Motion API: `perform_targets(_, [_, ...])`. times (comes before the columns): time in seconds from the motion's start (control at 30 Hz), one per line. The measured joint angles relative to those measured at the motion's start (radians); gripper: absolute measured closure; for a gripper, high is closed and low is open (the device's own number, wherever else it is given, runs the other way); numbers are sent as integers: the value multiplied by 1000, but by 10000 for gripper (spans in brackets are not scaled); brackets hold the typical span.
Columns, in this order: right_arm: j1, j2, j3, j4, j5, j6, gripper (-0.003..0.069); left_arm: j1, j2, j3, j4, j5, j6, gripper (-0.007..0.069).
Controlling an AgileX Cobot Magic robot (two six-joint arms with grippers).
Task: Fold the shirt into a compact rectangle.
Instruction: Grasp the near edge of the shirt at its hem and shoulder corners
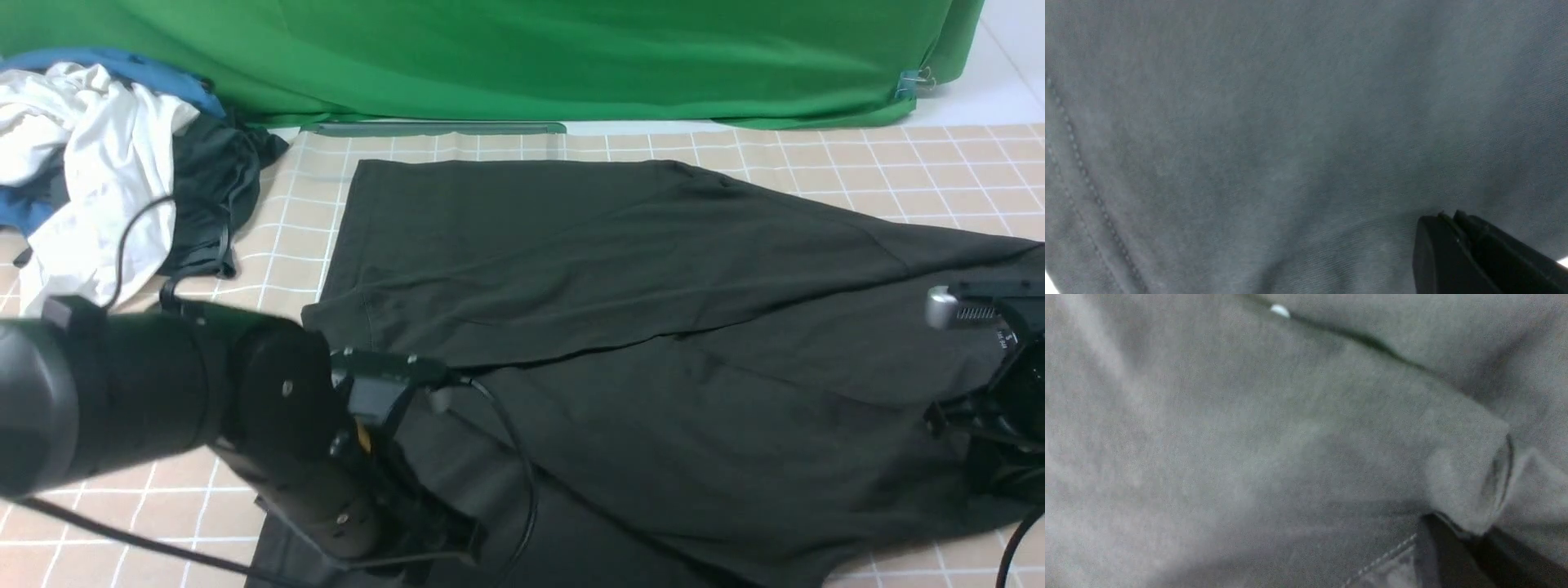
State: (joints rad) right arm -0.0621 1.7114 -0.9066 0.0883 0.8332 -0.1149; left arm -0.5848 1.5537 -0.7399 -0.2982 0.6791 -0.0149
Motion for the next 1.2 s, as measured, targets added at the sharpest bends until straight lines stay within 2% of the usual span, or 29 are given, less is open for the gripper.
perform_targets(0.4, [0, -73, -6, -204, 171, 2, 601, 0, 0, 19, 14, -30, -2, 606])
perform_targets(0.53, [0, -73, -6, -246, 180, 2, 571, 0, 0, 19, 24, -32, -2, 606])
perform_targets(0.67, [0, -73, -6, -305, 183, 2, 529, -1, 0, 19, 32, -32, -2, 606])
perform_targets(0.87, [0, -73, -22, -334, 220, 32, 353, -1, -21, -2, 84, -5, -2, 606])
perform_targets(0.93, [3, -75, -55, -327, 274, 71, 322, -1, -49, -14, 98, 7, -12, 606])
perform_targets(0.97, [8, -81, -72, -310, 314, 83, 328, -1, -66, -20, 108, 13, -29, 606])
perform_targets(1.03, [14, -101, -87, -266, 343, 68, 385, -1, -103, -22, 127, 39, -58, 606])
perform_targets(1.1, [20, -148, -91, -196, 357, 33, 473, -1, -140, -23, 170, 98, -105, 606])
perform_targets(1.13, [26, -191, -93, -147, 361, 20, 554, -1, -166, -21, 204, 153, -155, 606])
perform_targets(1.2, [28, -284, -93, -71, 353, 2, 609, -1, -192, -13, 252, 215, -217, 606])
